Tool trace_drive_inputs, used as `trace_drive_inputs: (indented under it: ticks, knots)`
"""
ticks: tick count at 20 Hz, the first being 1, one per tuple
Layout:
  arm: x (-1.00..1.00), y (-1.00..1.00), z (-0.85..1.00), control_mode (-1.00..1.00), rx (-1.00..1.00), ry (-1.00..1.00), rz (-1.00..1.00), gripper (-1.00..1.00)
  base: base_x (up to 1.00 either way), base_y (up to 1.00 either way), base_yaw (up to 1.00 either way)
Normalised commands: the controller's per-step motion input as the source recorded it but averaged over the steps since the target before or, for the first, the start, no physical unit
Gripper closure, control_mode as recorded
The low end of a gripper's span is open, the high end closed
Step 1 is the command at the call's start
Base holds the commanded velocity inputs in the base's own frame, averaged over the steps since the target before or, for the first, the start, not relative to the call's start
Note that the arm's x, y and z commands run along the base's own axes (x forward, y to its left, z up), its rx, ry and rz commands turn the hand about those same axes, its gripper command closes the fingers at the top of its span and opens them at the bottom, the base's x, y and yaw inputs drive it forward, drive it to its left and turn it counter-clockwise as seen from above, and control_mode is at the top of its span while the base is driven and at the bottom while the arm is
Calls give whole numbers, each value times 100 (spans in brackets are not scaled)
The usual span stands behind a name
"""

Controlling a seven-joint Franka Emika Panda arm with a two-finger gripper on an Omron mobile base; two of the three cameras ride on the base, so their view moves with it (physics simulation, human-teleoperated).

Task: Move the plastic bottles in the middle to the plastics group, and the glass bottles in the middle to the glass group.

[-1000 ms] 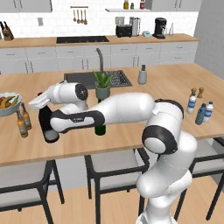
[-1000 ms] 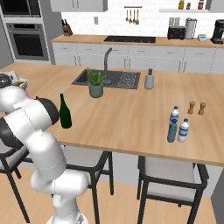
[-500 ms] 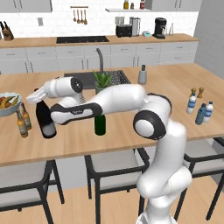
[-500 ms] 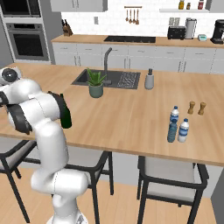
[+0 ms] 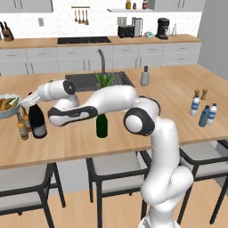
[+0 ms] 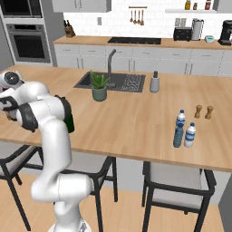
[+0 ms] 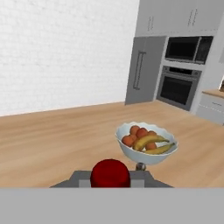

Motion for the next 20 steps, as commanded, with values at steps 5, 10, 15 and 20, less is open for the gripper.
trace_drive_inputs:
  ticks: [5,10,15,20]
  knots:
    - [17,29,-31,-100,0,0,0,100,0,0,0]
    - [21,20,-23,-100,0,0,0,100,0,0,0]
    - [15,5,-17,-100,3,0,0,100,0,0,0]
    - [7,0,-8,-100,6,0,0,100,0,0,0]
